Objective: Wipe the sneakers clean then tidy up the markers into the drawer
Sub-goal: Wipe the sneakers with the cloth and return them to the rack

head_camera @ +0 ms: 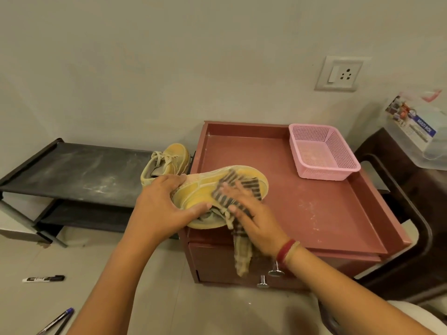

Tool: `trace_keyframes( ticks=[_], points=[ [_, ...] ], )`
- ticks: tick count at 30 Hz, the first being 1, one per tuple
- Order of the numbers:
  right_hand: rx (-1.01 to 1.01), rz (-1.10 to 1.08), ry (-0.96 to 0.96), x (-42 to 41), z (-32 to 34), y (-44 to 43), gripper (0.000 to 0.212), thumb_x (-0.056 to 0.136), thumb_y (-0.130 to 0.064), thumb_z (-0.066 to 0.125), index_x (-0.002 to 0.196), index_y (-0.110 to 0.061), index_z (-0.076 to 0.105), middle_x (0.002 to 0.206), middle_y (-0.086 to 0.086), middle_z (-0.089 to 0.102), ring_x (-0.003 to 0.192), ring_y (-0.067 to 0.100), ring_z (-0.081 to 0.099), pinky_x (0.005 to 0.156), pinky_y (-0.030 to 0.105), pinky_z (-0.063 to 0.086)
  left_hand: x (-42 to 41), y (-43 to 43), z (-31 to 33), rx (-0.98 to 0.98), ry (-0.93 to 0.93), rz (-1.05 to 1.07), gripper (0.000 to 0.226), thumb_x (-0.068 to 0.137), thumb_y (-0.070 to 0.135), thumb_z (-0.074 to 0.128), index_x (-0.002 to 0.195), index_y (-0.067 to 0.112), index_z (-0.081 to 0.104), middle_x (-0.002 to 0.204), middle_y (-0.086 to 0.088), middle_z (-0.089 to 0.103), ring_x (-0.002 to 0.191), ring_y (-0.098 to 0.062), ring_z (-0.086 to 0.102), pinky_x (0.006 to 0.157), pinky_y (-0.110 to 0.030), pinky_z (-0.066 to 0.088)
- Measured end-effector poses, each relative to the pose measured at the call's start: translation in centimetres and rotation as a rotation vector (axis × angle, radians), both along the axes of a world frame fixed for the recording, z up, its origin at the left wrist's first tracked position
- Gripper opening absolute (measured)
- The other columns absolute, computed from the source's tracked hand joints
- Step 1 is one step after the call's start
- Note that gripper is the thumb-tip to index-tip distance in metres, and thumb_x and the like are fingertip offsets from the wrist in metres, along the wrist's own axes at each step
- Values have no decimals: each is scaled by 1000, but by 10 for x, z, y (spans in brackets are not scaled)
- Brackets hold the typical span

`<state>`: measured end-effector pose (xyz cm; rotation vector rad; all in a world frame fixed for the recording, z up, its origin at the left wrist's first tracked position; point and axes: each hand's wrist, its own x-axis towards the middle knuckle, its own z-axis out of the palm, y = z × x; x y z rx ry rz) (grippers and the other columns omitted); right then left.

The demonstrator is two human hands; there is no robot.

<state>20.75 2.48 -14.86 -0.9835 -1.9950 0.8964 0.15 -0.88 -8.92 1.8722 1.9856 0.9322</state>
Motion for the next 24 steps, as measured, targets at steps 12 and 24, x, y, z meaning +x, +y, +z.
trace_keyframes(
  ticks=[12, 24],
  points=[
    [-117, -182, 40, 9, 3, 13, 34, 97, -37, 43, 126, -54, 36, 140, -30, 28, 142, 4, 11, 116, 47, 21, -1, 0, 0, 12, 46, 1, 95, 53, 74, 69, 129, 19, 56, 128, 3, 57, 116, -12, 53, 94, -29, 44],
    [4, -161, 237, -28, 53, -4, 34, 92, -46, 43, 124, -39, 52, 134, -10, 54, 128, 5, 45, 108, 44, 36, 7, -3, 1, 42, 28, -18, 92, 51, 76, 56, 123, 20, 59, 114, 13, 56, 103, -4, 52, 85, -25, 45]
  ],
)
